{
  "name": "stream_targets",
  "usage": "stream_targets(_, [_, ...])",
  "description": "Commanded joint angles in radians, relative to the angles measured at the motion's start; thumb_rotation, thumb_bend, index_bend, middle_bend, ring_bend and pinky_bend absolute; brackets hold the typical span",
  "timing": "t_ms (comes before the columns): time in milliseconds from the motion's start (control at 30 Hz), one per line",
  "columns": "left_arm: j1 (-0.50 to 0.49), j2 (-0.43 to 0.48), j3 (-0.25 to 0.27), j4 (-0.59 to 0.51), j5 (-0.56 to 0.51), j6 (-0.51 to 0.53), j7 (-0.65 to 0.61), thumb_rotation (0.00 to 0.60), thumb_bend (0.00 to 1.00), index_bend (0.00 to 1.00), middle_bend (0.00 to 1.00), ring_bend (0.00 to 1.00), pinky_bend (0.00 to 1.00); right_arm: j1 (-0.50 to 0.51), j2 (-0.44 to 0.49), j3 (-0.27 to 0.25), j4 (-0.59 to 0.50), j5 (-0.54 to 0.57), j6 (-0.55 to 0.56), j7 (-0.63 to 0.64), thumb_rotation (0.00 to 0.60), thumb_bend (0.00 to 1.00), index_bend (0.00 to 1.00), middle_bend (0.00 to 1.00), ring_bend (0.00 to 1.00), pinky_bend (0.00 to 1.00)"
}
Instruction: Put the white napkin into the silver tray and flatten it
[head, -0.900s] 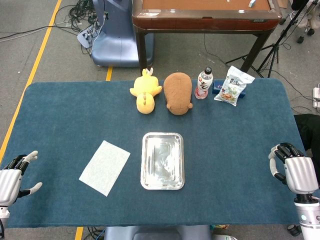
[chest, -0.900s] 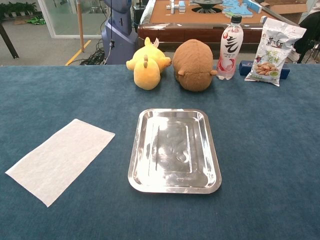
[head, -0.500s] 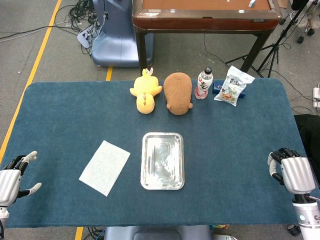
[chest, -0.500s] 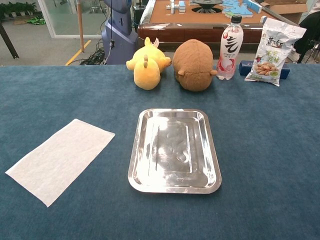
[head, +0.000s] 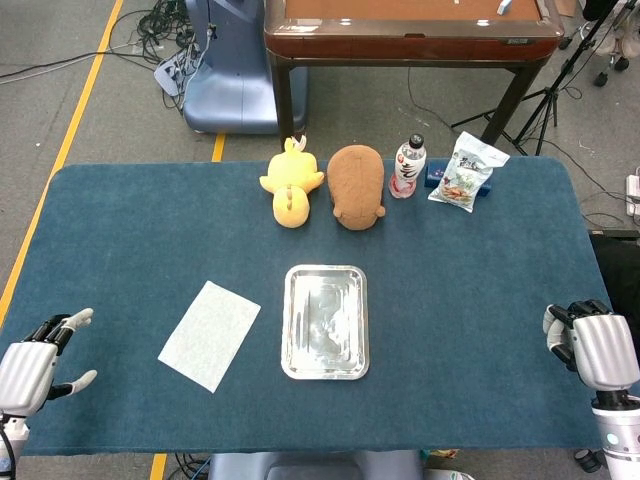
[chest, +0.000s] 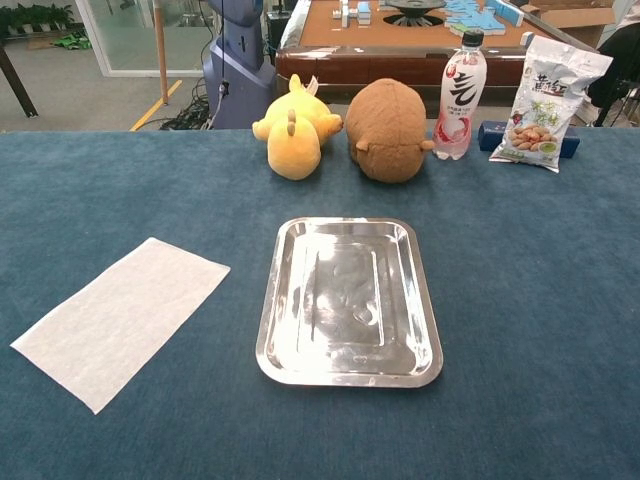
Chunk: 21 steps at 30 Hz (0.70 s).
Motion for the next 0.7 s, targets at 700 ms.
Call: stream_targets(700, [-0.105,-0.095,0.098,0.129,0.343,0.034,-0.023,0.6,0.08,0.26,0.49,0.52,0.79,-0.011,0.054,0.005,-0.044,0.008,0.0,0.036,0.6,0.4,0.76,0.62,0.41,0.46])
